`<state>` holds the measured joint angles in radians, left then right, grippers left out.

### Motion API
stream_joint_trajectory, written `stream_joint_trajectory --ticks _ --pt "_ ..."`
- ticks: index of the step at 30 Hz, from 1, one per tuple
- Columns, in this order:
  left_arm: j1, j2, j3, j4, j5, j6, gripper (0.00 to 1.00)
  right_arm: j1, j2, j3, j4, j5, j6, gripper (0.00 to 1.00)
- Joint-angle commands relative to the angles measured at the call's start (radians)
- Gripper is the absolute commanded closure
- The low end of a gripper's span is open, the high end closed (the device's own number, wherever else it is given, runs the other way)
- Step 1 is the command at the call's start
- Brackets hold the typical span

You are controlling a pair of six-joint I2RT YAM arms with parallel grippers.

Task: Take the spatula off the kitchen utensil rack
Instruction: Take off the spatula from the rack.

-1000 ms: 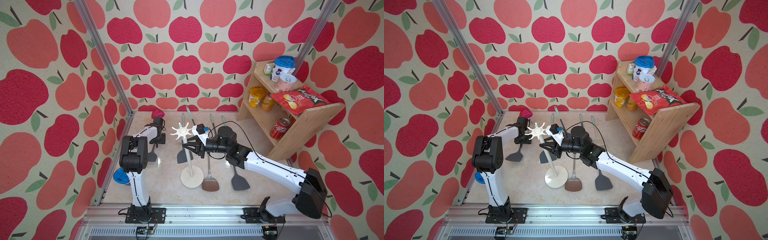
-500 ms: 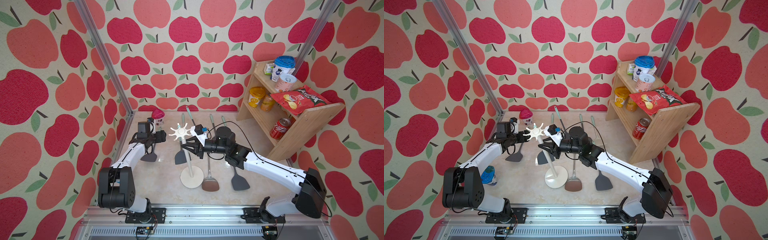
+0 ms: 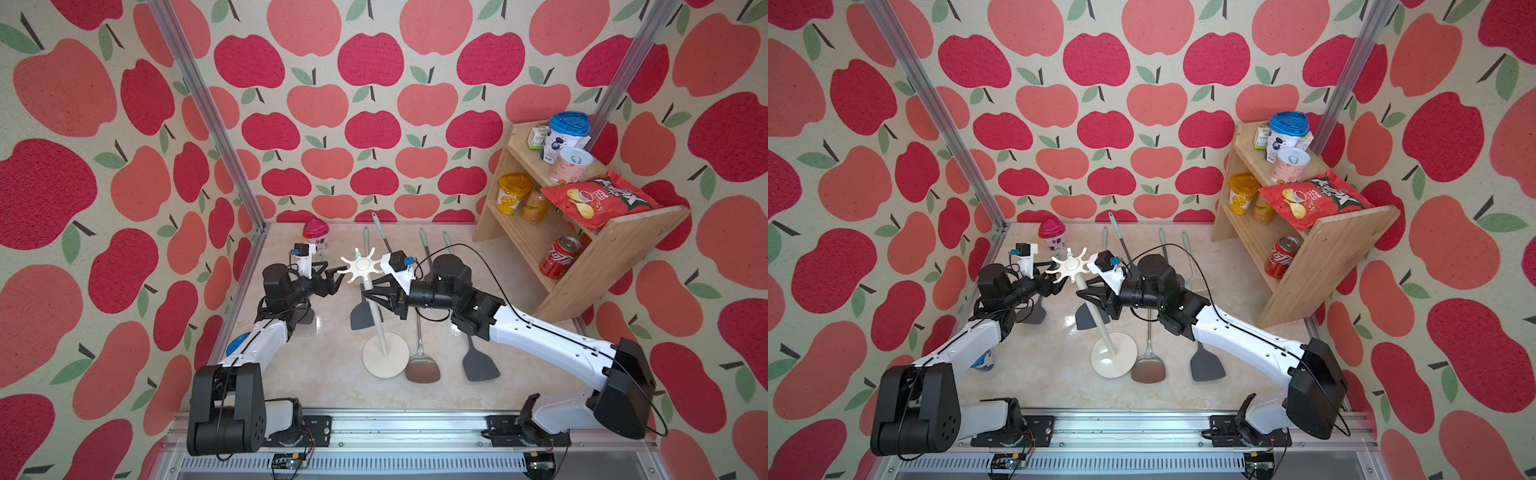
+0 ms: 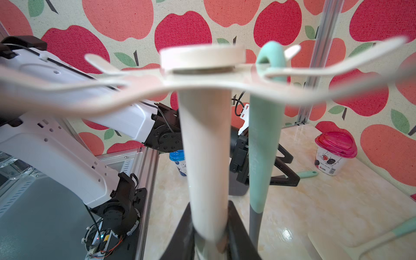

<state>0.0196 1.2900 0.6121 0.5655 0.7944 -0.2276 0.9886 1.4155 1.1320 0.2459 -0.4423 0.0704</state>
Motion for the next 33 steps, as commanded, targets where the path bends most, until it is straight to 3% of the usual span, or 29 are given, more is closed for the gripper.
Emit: stream_joint_trajectory --ticks 1,10,20,33 --pt "-0.019 -0.019 -0.018 0.091 0.098 0.004 0.10 0.009 -0.032 -0.005 -0.054 -0.006 0.015 1.00" --pt "-0.043 -0.100 -0.062 0.119 0.121 0.040 0.08 0.014 -0.048 -0.016 -0.031 -0.016 0.017 1.00" --pt "-0.047 -0.229 -0.162 0.199 0.103 0.000 0.09 0.015 -0.064 -0.027 -0.040 0.009 0.011 1.00" --pt "-0.124 -0.457 -0.164 0.038 0.055 0.052 0.10 0.016 -0.079 -0.054 -0.025 0.009 0.025 1.00"
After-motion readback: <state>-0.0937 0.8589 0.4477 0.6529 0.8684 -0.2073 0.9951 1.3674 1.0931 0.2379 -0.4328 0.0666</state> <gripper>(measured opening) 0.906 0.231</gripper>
